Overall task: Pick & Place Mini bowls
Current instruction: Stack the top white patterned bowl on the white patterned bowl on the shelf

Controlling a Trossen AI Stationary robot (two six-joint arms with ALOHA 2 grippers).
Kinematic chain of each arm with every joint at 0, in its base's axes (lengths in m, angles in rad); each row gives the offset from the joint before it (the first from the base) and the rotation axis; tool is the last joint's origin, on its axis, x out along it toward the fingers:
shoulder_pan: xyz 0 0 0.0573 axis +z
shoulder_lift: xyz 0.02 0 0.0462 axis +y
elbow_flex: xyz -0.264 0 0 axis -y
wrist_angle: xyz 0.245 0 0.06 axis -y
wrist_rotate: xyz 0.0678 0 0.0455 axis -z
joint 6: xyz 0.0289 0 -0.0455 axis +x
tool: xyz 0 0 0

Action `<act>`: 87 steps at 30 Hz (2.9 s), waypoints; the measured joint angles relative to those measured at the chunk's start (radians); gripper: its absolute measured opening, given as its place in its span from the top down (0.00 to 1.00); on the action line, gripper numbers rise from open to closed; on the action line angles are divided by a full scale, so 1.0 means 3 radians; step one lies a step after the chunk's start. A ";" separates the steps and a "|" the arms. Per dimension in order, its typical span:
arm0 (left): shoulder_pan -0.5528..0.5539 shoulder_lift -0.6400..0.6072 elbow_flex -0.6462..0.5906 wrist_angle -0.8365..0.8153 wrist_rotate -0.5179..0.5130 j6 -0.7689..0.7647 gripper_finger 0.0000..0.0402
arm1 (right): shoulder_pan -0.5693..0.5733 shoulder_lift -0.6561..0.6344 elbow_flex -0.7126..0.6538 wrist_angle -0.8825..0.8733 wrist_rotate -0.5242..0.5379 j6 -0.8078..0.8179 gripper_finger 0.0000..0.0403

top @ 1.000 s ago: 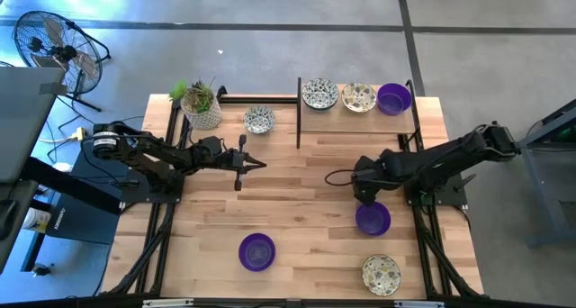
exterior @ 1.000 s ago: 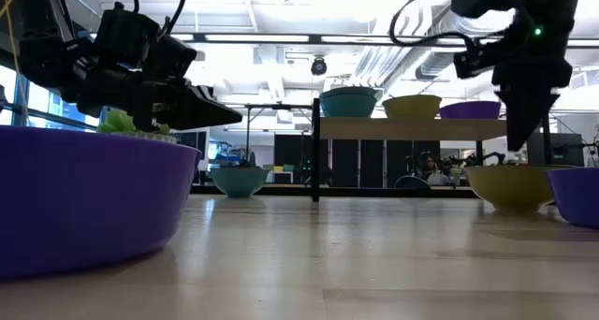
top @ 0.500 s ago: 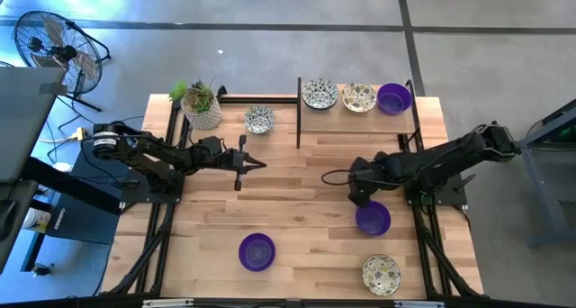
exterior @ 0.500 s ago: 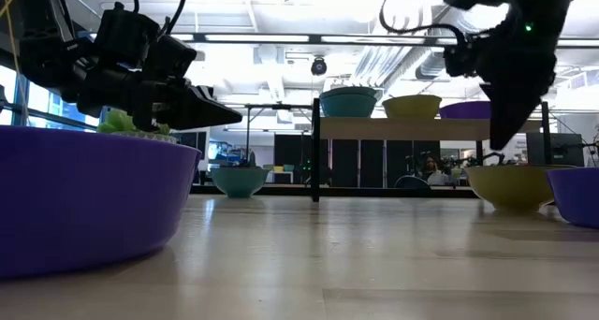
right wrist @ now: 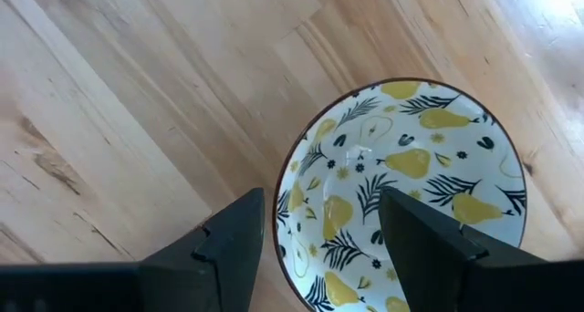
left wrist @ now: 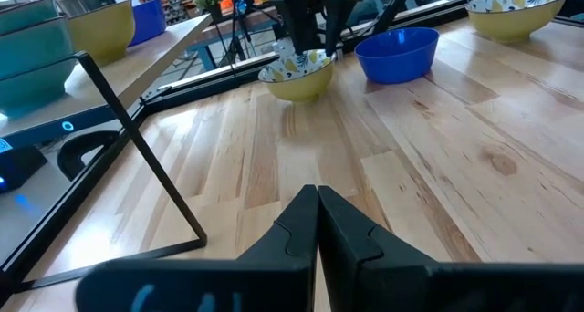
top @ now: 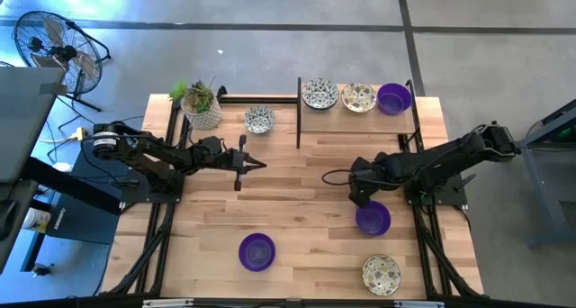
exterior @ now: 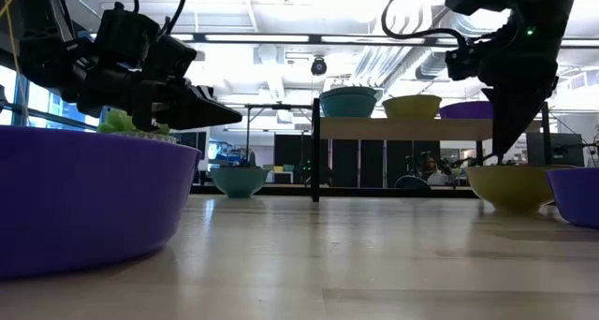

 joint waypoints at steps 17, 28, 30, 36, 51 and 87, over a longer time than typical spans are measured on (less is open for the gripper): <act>-0.0093 0.0000 0.0000 0.0001 -0.0008 0.0031 1.00 | -0.0013 0.0375 0.0000 0.0141 -0.0028 -0.0100 0.49; -0.0135 0.0000 0.0000 0.0027 -0.0044 0.0151 1.00 | -0.0075 0.0702 0.0000 0.0136 0.0017 -0.0117 0.60; -0.0135 0.0000 0.0000 0.0027 -0.0054 0.0152 1.00 | -0.0092 0.0748 0.0001 0.0133 0.0013 -0.0139 0.67; -0.0135 0.0000 0.0000 0.0022 -0.0056 0.0153 1.00 | -0.0094 0.0781 0.0000 0.0134 0.0008 -0.0167 0.90; -0.0135 0.0000 0.0000 0.0024 -0.0069 0.0151 1.00 | 0.0019 0.0779 0.0510 -0.0044 -0.0165 -0.0687 0.98; -0.0135 0.0000 0.0000 0.0022 -0.0026 0.0104 1.00 | -0.0337 0.0776 0.3146 -0.1880 0.0484 -0.2251 0.97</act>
